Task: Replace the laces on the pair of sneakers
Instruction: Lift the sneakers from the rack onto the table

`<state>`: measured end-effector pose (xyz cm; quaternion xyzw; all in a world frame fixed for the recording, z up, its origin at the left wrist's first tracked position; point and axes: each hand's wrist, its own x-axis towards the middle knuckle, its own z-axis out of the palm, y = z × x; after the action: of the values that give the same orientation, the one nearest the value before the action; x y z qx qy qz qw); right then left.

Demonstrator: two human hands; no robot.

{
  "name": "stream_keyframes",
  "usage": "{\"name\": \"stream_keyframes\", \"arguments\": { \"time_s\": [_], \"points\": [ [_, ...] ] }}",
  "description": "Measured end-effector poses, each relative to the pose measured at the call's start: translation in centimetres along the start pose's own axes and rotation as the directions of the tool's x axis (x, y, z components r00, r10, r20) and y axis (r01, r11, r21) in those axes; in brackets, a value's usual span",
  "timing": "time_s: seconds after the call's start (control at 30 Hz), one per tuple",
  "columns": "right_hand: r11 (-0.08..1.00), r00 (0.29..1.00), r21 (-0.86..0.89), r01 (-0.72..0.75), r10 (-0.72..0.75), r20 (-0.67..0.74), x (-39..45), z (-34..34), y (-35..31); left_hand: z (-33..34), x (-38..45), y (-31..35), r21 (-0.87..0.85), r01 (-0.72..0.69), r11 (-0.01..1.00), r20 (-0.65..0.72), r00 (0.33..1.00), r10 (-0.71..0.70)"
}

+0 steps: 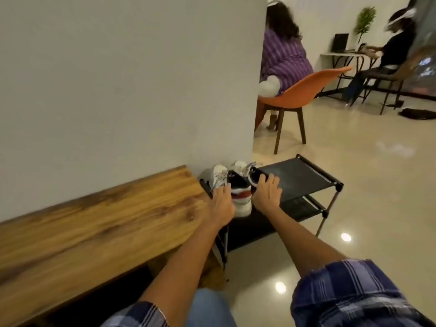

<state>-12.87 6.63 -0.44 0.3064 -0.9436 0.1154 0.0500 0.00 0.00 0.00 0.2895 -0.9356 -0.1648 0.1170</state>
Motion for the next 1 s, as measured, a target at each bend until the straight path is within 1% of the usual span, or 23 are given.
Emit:
{"name": "stream_keyframes", "arguments": {
  "time_s": [0.07, 0.13, 0.23, 0.33, 0.43, 0.5, 0.53, 0.63, 0.7, 0.77, 0.83, 0.93, 1.0],
  "points": [
    [0.996, 0.997, 0.083, -0.041, 0.036, 0.061, 1.1, -0.3, 1.4, 0.6, 1.6, 1.7, -0.017, -0.022, 1.0, 0.028, 0.999, 0.023],
    [0.992, 0.994, 0.125, -0.033, 0.019, 0.111, 2.8, 0.5, 2.3, 1.8, 3.4, 2.8, 0.034, -0.054, 0.998, 0.029, 0.998, 0.053],
    [0.99, 0.988, 0.139, -0.018, -0.004, 0.156, 4.7, 2.1, 3.0, 4.1, 5.8, 3.2, 0.142, -0.036, 0.989, 0.104, 0.994, 0.021],
    [0.989, 0.991, 0.148, 0.001, -0.021, 0.133, 5.3, 3.8, 3.5, 5.8, 7.0, 2.7, 0.177, 0.023, 0.984, 0.094, 0.995, -0.04],
    [0.991, 0.993, 0.118, 0.066, -0.076, 0.085, 5.3, 4.2, 4.0, 5.6, 8.2, 2.3, 0.18, 0.009, 0.984, 0.073, 0.997, -0.022],
    [0.985, 0.992, 0.139, 0.105, -0.114, 0.052, 5.8, 3.1, 4.2, 3.6, 9.1, 2.0, 0.154, -0.017, 0.988, 0.058, 0.998, 0.008],
    [0.981, 0.991, 0.144, 0.131, -0.134, 0.017, 6.1, 2.0, 4.0, 2.0, 9.5, 1.7, 0.115, -0.007, 0.993, 0.032, 0.999, 0.003],
    [0.97, 0.973, 0.108, 0.217, -0.207, -0.103, 6.8, -2.5, 2.3, -3.9, 9.7, 1.4, -0.034, 0.004, 0.999, -0.093, 0.996, -0.007],
    [0.958, 0.95, 0.092, 0.271, -0.251, -0.184, 6.4, -5.7, 0.5, -7.5, 8.5, 1.3, -0.087, -0.017, 0.996, -0.152, 0.988, 0.004],
    [0.949, 0.929, 0.096, 0.3, -0.268, -0.257, 5.5, -8.5, -1.5, -10.4, 6.9, 1.3, -0.069, -0.05, 0.996, -0.207, 0.978, 0.035],
    [0.937, 0.902, 0.091, 0.337, -0.293, -0.318, 3.8, -10.8, -3.8, -12.9, 5.0, 0.6, -0.008, -0.068, 0.998, -0.258, 0.964, 0.063],
    [0.908, 0.86, 0.072, 0.412, -0.361, -0.361, 1.2, -12.9, -7.9, -16.5, 1.8, -1.5, 0.052, -0.032, 0.998, -0.305, 0.951, 0.047],
    [0.887, 0.845, 0.098, 0.452, -0.39, -0.366, -0.7, -13.4, -10.7, -18.9, -1.0, -3.5, 0.06, 0.008, 0.998, -0.32, 0.947, 0.011]
  ]
}}
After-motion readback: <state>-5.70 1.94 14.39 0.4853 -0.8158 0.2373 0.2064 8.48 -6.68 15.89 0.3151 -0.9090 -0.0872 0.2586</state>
